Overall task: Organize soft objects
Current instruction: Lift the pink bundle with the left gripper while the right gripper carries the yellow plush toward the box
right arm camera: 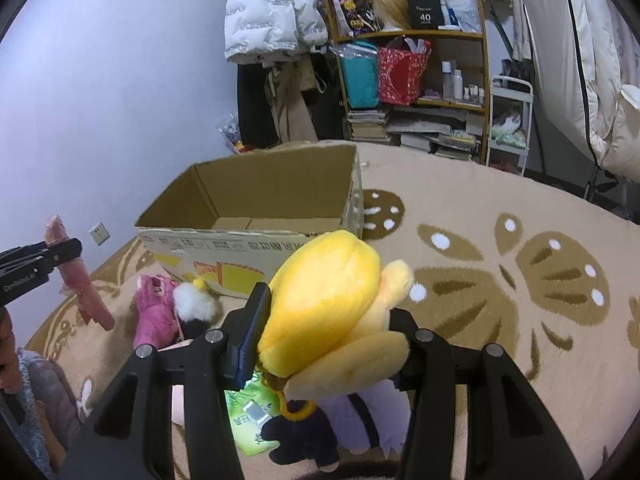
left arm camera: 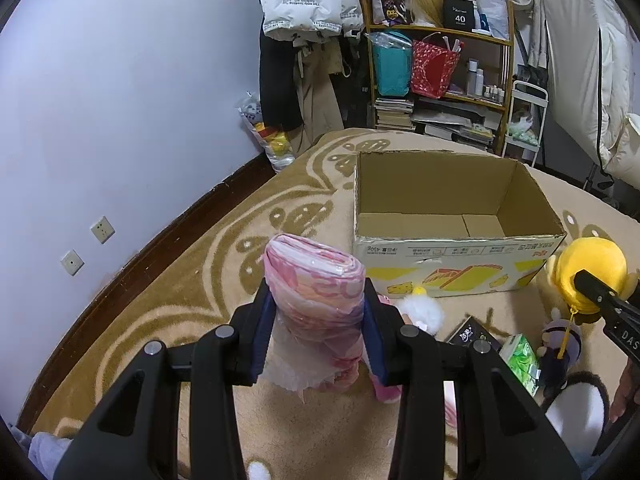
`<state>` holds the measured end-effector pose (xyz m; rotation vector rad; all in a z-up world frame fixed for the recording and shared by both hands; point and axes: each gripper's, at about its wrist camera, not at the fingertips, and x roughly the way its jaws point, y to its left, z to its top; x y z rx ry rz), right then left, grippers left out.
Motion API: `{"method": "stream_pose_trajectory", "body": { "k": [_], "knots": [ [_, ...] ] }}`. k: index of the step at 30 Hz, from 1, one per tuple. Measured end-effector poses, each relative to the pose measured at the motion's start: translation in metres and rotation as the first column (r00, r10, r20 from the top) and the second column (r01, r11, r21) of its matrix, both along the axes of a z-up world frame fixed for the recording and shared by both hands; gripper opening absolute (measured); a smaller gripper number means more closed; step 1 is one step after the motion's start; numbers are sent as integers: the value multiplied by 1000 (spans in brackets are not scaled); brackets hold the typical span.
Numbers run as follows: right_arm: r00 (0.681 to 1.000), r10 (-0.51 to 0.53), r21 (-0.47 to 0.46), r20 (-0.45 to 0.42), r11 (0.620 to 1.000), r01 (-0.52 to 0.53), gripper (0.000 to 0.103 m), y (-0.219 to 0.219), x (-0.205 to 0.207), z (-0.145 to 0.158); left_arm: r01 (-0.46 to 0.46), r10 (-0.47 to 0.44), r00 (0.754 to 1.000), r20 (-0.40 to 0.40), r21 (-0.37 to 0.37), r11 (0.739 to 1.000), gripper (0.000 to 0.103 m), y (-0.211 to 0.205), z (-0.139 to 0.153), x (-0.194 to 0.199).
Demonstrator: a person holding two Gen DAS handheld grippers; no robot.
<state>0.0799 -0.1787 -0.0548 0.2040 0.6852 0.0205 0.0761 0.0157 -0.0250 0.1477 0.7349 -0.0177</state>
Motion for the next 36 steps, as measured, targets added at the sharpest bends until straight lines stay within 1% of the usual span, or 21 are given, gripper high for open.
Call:
{"method": "stream_pose_trajectory", "body": {
  "k": [2, 8, 12, 13, 15, 18, 19, 23, 30, 36],
  "knots": [
    [1000, 2, 5, 9, 1000, -2, 53, 0, 0, 1, 0, 0, 1000, 5, 4, 1000, 38, 0, 1, 0],
    [997, 17, 15, 70, 1000, -18, 52, 3, -6, 16, -7, 7, 1000, 24, 3, 1000, 38, 0, 4, 1],
    [993, 22, 28, 112, 999, -26, 48, 5, -10, 28, -6, 6, 999, 41, 8, 1000, 38, -1, 7, 2],
    [992, 25, 26, 124, 999, -29, 45, 6, -10, 32, -5, 5, 999, 45, 10, 1000, 38, -1, 8, 2],
    [991, 36, 22, 130, 999, -40, 44, 7, -10, 34, -3, 2, 999, 54, 14, 1000, 38, -2, 10, 1],
    [993, 59, 19, 106, 998, -61, 38, 8, -6, 29, -2, 1, 998, 56, 21, 1000, 38, -4, 10, 1],
    [993, 68, 16, 98, 997, -70, 37, 10, -4, 27, -2, 1, 999, 54, 21, 1000, 38, -4, 9, 1],
    [991, 74, -6, 113, 997, -74, 37, 15, -6, 31, -4, 3, 998, 57, 19, 1000, 38, -3, 9, 1],
    [986, 67, -14, 151, 998, -66, 37, 17, -10, 44, -9, 8, 998, 68, 15, 1000, 38, -3, 12, 2],
    [981, 61, -23, 183, 998, -58, 37, 15, -11, 57, 4, -6, 995, 99, 24, 1000, 38, -6, 25, 4]
  ]
}}
